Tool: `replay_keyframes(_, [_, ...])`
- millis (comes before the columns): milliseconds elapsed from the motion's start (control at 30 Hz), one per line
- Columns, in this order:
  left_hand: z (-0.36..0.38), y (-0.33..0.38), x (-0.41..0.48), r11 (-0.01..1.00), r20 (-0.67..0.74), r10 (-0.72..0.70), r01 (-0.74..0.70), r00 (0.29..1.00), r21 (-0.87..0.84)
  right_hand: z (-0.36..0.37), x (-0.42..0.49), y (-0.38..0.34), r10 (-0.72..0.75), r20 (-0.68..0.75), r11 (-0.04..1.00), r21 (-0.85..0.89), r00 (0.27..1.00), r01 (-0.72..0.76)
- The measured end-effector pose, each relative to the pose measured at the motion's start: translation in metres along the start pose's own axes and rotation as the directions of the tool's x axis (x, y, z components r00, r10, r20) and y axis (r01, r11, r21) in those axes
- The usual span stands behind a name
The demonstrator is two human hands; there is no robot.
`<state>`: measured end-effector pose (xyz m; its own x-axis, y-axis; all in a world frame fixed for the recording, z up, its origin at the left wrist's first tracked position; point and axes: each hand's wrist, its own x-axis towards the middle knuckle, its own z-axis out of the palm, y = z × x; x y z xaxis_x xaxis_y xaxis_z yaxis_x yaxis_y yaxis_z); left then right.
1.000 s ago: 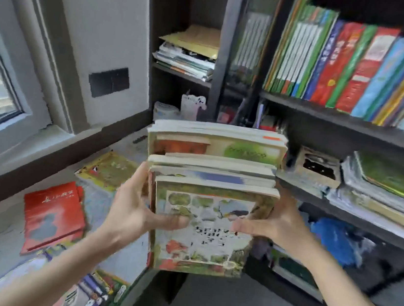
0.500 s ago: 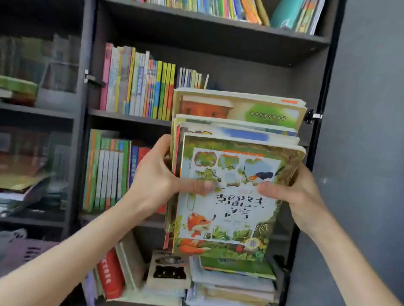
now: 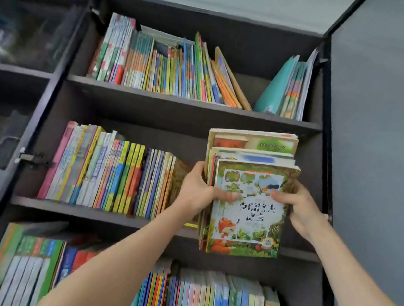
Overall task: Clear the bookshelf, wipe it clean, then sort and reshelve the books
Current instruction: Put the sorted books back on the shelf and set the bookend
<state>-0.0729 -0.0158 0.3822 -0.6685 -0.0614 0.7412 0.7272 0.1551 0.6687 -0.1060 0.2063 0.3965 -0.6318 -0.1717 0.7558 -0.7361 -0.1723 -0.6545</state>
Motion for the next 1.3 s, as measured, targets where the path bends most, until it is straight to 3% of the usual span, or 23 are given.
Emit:
replay_keyframes(233, [0.008,-0.041,0.098,0.997,-0.005,0.065,-0.065,0.998,0.031,-0.023,0.088,0.059,-0.041,-0.004,0.998,0.046,0.999,0.041])
replay_keyframes(400, [0.018,-0.072,0.137,1.000,0.057,0.009,-0.008,0.998,-0.012,-0.038,0.123,0.077,-0.030,0.004,0.999,-0.017,1.000,0.030])
replay_keyframes(633, [0.033,-0.105,0.168,0.995,0.152,-0.092,0.095,0.984,-0.018,-0.046,0.136,0.100,0.127,-0.020,0.991,0.036,0.992,-0.126])
replay_keyframes(767, [0.043,-0.133,0.166,0.988,0.214,-0.140,0.149,0.967,-0.028,-0.051,0.135,0.124,0.222,0.012,0.974,-0.059,0.975,-0.220])
replay_keyframes(933, [0.011,-0.117,0.162,0.972,0.389,-0.133,0.042,0.911,0.233,-0.055,0.142,0.134,0.190,0.010,0.980,0.062,0.982,-0.190])
replay_keyframes(1033, [-0.017,-0.119,0.157,0.902,0.467,-0.243,0.020,0.850,0.431,-0.054,0.143,0.137,0.176,-0.020,0.979,0.103,0.984,-0.173])
replay_keyframes(1133, [-0.028,-0.125,0.144,0.653,0.563,-0.455,-0.171,0.690,0.738,-0.054,0.146,0.141,0.130,-0.077,0.985,0.122,0.988,-0.121])
replay_keyframes(1200, [-0.024,-0.132,0.138,0.534,0.577,-0.541,-0.281,0.611,0.798,-0.056,0.148,0.142,0.091,-0.131,0.988,0.138,0.987,-0.072])
replay_keyframes(1300, [-0.017,-0.138,0.141,0.454,0.554,-0.487,-0.346,0.675,0.821,-0.061,0.142,0.140,0.032,-0.216,0.992,0.129,0.976,-0.004])
